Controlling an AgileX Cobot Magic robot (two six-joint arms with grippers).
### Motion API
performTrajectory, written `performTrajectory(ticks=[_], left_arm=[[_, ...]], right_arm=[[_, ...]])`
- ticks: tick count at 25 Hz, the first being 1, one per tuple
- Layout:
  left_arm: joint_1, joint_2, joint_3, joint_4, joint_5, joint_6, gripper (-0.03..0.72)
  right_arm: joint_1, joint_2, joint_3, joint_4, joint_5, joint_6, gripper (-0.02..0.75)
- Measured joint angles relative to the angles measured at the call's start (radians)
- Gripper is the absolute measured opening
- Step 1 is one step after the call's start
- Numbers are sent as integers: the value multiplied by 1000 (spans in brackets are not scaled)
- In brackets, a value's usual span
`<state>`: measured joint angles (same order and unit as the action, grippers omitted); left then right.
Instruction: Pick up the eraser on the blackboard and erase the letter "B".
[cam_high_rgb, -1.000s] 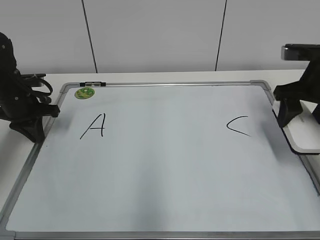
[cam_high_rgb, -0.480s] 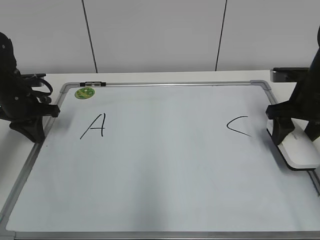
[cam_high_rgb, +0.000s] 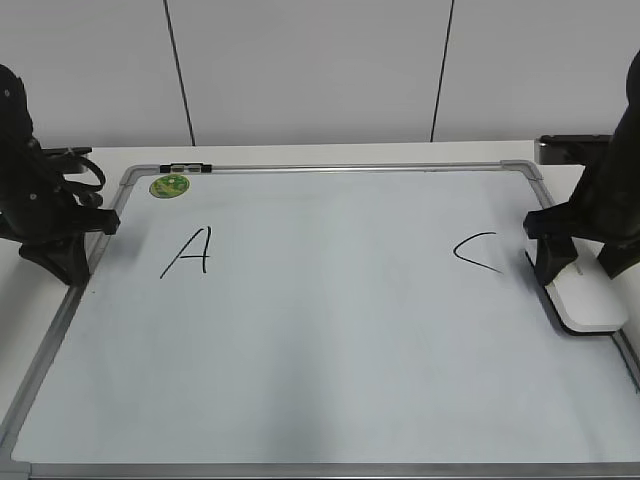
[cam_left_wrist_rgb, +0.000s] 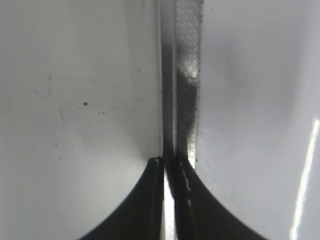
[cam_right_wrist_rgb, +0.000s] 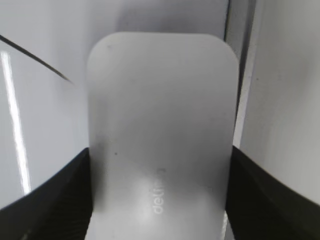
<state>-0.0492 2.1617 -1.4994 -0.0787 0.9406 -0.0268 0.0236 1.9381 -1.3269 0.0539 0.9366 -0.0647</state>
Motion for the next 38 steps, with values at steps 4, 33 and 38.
performTrajectory(ticks=[4,33,38], left_arm=[[0,0,0,0,0,0,21],[0,-42,0,43,28,2,410],[0,-80,0,58,44,2,514]], right_arm=[[0,28,0,0,-2,0,533],[-1,34,0,-20,4,36,669],[-1,34,-48,-38,70,38,664]])
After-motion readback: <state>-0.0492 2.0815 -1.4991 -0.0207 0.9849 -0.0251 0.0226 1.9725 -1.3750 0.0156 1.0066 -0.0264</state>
